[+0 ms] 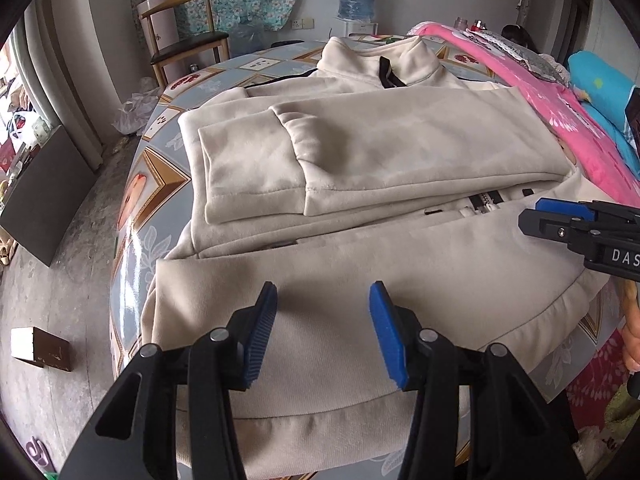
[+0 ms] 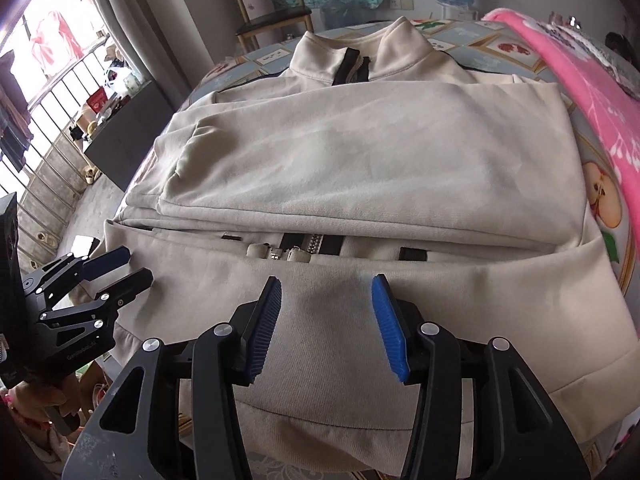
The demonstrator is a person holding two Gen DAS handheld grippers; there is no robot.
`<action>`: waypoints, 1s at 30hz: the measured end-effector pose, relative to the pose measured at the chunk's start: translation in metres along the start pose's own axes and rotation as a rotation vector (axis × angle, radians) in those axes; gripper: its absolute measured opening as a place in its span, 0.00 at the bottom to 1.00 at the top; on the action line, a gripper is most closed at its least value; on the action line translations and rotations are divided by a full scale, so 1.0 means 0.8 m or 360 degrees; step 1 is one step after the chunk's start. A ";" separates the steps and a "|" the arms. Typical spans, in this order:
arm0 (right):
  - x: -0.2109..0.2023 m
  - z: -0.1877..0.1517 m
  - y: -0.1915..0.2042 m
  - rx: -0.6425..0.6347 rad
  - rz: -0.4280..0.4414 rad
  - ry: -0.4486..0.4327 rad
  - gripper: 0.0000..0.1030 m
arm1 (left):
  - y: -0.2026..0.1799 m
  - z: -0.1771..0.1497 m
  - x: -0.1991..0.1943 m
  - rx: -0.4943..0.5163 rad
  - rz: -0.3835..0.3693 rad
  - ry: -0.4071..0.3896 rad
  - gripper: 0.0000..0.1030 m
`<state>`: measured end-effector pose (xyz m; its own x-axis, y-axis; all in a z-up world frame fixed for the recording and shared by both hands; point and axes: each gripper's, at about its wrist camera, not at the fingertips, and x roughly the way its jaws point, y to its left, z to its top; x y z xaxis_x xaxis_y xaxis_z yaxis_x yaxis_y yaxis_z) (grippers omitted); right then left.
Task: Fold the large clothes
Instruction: 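Move both tools to the collar and grasp it with the left tool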
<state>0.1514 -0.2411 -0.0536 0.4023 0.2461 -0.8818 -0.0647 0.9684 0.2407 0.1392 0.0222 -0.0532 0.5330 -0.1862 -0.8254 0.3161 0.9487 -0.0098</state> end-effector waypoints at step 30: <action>-0.082 0.178 -0.082 0.0095 0.0205 -0.0149 0.78 | 0.043 0.183 -0.038 -0.0080 -0.0240 -0.0150 0.50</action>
<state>0.2592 -0.3263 0.0465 0.4775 0.3603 -0.8014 -0.0678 0.9244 0.3753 0.2489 0.0233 0.0539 0.5544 -0.3481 -0.7560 0.3598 0.9193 -0.1595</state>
